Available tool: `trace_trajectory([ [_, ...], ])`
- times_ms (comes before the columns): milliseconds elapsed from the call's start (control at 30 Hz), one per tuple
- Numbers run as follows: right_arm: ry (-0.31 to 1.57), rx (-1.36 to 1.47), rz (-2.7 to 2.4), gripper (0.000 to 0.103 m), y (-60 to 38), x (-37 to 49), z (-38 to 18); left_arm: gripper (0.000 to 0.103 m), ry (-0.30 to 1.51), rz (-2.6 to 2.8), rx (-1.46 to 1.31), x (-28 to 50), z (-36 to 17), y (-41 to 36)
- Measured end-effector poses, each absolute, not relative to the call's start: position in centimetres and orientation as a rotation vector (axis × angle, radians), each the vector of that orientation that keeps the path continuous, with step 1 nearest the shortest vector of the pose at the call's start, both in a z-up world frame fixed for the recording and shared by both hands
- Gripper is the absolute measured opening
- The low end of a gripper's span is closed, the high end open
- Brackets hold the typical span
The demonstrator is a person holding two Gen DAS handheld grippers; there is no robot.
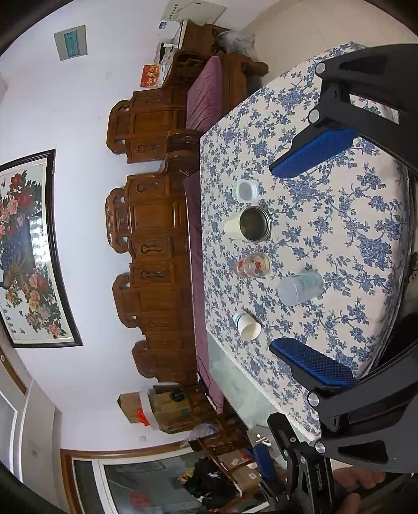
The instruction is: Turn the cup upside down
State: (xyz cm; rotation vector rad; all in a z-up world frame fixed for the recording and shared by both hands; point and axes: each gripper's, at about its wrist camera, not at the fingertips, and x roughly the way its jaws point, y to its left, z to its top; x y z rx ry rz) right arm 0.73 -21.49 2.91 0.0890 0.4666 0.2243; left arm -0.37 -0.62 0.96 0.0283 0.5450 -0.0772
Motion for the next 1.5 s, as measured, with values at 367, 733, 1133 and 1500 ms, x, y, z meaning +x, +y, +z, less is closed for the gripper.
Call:
trace_trajectory([
  [367, 0.469, 0.093, 0.224, 0.1, -21.34, 0.71, 2.82, 0.095, 0.544, -0.076, 0.029, -0.38, 1.04, -0.63],
  [733, 0.468, 0.092, 0.223, 0.1, -21.35, 0.71, 2.79, 0.095, 0.543, -0.075, 0.029, -0.42, 1.11, -0.69],
  [1133, 0.468, 0.094, 0.217, 0.1, -21.42, 0.73, 2.51, 0.095, 0.537, -0.075, 0.028, -0.53, 1.61, -0.97],
  [1500, 0.468, 0.094, 0.216, 0.1, -21.42, 0.74, 2.5, 0.095, 0.534, -0.075, 0.028, -0.5, 1.81, -1.13],
])
